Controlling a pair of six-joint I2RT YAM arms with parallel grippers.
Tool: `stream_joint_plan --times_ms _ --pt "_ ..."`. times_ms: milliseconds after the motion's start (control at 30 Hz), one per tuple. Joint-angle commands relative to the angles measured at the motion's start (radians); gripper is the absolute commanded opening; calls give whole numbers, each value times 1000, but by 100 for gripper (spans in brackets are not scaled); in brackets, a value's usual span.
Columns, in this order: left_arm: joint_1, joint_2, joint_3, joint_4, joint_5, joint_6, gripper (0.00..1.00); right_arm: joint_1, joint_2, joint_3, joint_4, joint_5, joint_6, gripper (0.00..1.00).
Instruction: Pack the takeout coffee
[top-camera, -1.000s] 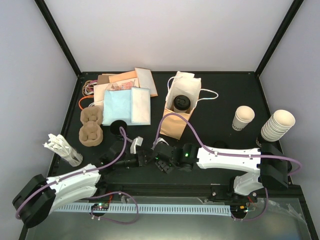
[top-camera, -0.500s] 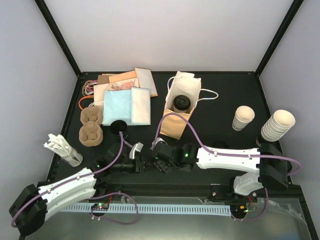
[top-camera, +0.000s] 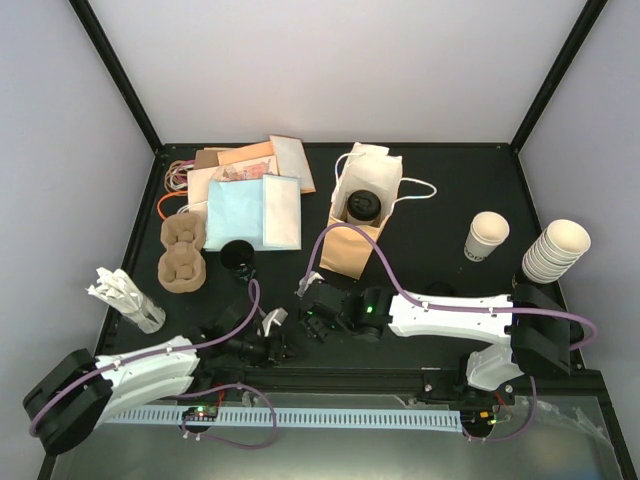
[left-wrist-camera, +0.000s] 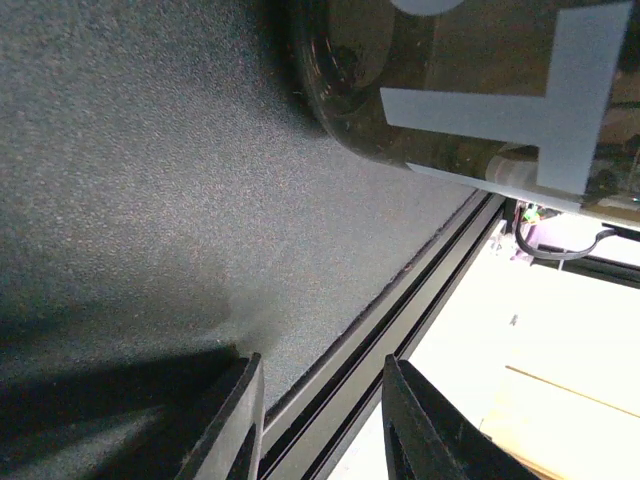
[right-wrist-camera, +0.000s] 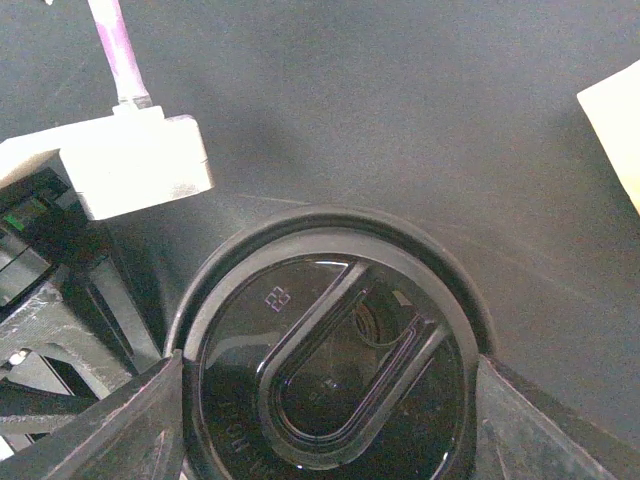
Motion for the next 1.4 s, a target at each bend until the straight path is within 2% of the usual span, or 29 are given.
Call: stream_joint_plan --times_ms 0,200,333,467,633,733,933,1233,1367 --pt "-4 -45 14 -35 -13 19 35 -4 85 -85 -174 -98 15 70" --pt "11 -243 80 -226 -96 47 38 -3 85 -73 -194 -77 24 70" --pt "30 -358 97 -254 -112 40 39 -5 81 -66 -201 -67 26 71" --pt "41 -410 149 -314 -120 51 40 -6 76 -43 -214 -65 22 71" --pt "46 -421 248 -456 -162 114 41 -5 73 -11 -227 -56 11 73" --pt "49 -412 313 -538 -198 160 42 -5 78 6 -238 -53 9 78" --pt "50 -363 386 -583 -218 215 44 -5 79 47 -266 -38 1 97" --pt "52 -321 456 -640 -259 258 45 -6 85 163 -336 -3 -41 98" --pt "52 -319 437 -633 -251 255 45 -5 78 208 -363 7 -56 92"
